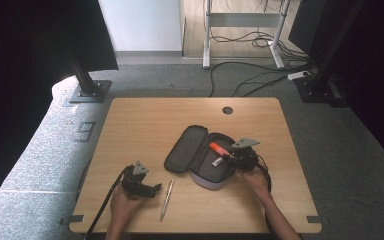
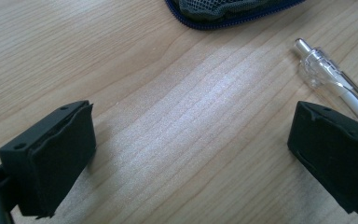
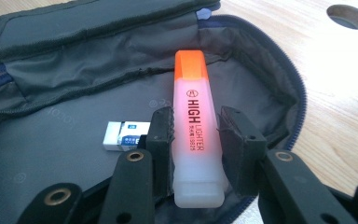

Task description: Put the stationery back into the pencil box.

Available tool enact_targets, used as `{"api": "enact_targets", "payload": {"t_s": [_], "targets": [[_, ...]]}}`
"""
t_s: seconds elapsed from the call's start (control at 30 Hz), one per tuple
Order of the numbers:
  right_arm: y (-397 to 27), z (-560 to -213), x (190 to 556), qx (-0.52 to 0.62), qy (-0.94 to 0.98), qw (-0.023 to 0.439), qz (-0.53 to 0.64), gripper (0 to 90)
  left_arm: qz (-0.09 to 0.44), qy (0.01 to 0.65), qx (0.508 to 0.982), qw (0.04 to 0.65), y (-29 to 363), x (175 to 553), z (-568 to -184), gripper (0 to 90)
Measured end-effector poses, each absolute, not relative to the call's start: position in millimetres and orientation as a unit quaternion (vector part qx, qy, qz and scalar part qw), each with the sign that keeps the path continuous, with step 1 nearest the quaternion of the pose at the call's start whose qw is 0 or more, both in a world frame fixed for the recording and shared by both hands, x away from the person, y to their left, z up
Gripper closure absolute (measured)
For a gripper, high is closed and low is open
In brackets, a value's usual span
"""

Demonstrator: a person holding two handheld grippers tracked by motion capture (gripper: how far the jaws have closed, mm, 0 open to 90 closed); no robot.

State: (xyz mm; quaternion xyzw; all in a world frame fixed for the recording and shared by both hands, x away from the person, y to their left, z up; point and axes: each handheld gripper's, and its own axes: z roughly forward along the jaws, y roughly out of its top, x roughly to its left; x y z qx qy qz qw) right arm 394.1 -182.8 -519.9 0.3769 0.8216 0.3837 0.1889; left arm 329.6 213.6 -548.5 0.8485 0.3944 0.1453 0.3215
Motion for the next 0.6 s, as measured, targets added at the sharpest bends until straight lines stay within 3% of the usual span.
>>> {"api": "enact_targets", "payload": {"t_s": [0.37,0.6], "targets": [[-175.2,-526.9,397.2,0.373,0.828,0.173,0.381,63.9,0.145,0.395,0.848,0.322,213.6,329.6,-548.6,0.5],[-176.3,-521.9,397.4,0.374,0.827,0.166,0.385,56.1,0.145,0.394,0.849,0.321,213.6,329.6,-548.6,0.5]]}}
